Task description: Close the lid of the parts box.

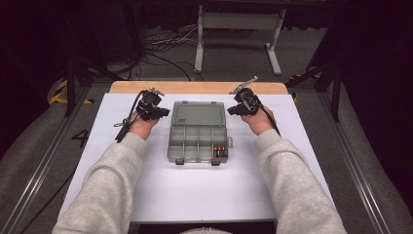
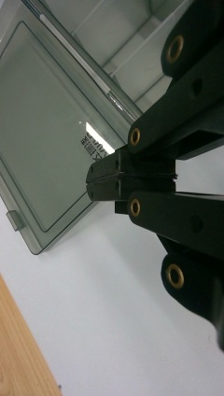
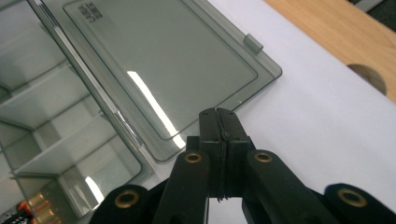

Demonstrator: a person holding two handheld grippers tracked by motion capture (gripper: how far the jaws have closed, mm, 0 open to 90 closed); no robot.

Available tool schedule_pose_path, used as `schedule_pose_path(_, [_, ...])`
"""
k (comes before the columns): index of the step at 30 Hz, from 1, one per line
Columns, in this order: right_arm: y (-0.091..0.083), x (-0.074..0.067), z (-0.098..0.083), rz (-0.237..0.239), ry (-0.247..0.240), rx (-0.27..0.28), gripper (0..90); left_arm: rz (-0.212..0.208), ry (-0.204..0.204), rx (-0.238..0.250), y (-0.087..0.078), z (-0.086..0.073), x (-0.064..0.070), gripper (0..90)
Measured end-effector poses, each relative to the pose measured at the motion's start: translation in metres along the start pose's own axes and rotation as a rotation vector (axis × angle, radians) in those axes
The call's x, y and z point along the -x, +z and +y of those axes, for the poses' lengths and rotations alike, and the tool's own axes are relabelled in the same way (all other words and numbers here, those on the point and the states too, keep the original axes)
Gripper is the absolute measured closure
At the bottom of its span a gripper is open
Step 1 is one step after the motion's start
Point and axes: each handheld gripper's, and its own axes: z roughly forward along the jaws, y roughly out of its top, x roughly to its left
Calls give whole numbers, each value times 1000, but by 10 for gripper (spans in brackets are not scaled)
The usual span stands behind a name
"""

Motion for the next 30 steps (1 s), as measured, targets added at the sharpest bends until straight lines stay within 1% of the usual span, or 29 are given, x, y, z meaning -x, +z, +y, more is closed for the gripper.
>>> schedule_pose_path(3, [6, 2, -2, 6, 9, -22, 900, 3, 1, -15, 7, -1, -1, 895])
schedule_pose_path(4, [7, 2, -3, 5, 13, -27, 900, 3, -6, -22, 10, -2, -1, 895])
schedule_pose_path(6, [11, 2, -4, 7, 11, -42, 900, 3, -9, -24, 11, -2, -1, 895])
schedule_pose_path(7, [13, 3, -4, 9, 14, -48, 900, 12, 1, -28, 13, -2, -2, 895])
schedule_pose_path(8, [14, 2, -4, 9, 18, -49, 900, 6, -12, -33, 15, -3, -2, 895])
schedule_pose_path(9, [15, 3, -4, 11, 15, -52, 900, 8, -12, -40, 16, -3, -2, 895])
schedule_pose_path(10, [15, 3, -4, 11, 15, -52, 900, 8, -12, -40, 16, -3, -2, 895])
schedule_pose_path(11, [16, 3, -5, 12, 21, -57, 900, 17, -2, -47, 18, -4, -3, 895])
schedule_pose_path(12, [18, 3, -5, 11, 21, -62, 900, 17, -10, -55, 19, -5, -4, 894])
schedule_pose_path(13, [19, 3, -5, 14, 21, -65, 900, 19, -2, -63, 21, -5, -6, 895])
schedule_pose_path(14, [20, 3, -5, 13, 23, -68, 900, 17, -16, -71, 22, -6, -6, 895])
schedule_pose_path(15, [21, 3, -6, 15, 25, -73, 900, 20, -17, -73, 23, -6, -7, 895])
schedule_pose_path(17, [23, 4, -6, 15, 27, -81, 900, 18, -26, -82, 25, -7, -7, 895])
schedule_pose_path(19, [25, 4, -7, 18, 29, -89, 900, 20, -20, -86, 26, -7, -8, 895])
schedule_pose_path(25, [32, 5, -9, 19, 28, -113, 900, 12, -25, -98, 30, -9, -8, 895])
schedule_pose_path(29, [34, 6, -11, 18, 26, -128, 900, 6, -18, -120, 33, -10, -9, 894])
schedule_pose_path(30, [35, 6, -11, 18, 24, -132, 900, 2, -22, -122, 33, -11, -9, 894])
